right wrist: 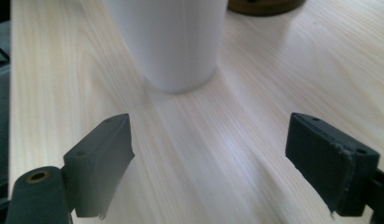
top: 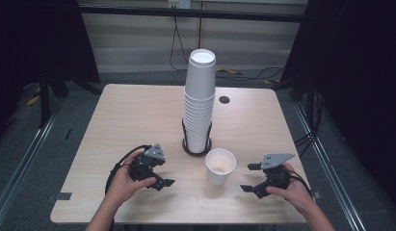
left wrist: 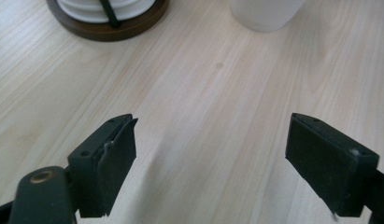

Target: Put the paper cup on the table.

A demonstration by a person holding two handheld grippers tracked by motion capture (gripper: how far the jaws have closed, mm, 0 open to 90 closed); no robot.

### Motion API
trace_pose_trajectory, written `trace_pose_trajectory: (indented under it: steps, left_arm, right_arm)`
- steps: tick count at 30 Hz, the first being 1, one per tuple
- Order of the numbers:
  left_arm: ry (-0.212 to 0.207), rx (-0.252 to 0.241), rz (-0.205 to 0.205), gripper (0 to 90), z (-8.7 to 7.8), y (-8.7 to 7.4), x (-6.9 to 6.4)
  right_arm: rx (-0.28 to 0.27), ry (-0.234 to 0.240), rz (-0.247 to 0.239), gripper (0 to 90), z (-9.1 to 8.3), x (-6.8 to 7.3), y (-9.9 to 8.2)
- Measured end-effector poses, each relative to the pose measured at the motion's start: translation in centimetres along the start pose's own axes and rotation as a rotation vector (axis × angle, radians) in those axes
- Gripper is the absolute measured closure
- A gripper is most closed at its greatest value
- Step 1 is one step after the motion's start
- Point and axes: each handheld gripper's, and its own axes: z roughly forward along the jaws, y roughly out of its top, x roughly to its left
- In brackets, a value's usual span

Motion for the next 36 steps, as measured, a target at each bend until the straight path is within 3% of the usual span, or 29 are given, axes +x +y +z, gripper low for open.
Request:
trace_pose_trajectory:
  steps: [22,27,36]
  left_arm:
    - [0.077,-0.004,-0.078,16.2,-0.2,-4.9,1.2]
    - [0.092,0.011,-0.068,16.2,-0.6,-5.8,1.5]
    - [0.140,-0.017,-0.106,16.1,-1.3,-7.5,2.2]
  right_arm:
    - [0.011,-0.094,0.052,14.6,-1.7,-0.6,-3.6]
    - [0.008,-0.111,0.062,14.6,-1.9,-0.7,-4.1]
    - [0.008,-0.138,0.070,14.6,-2.3,-0.9,-4.6]
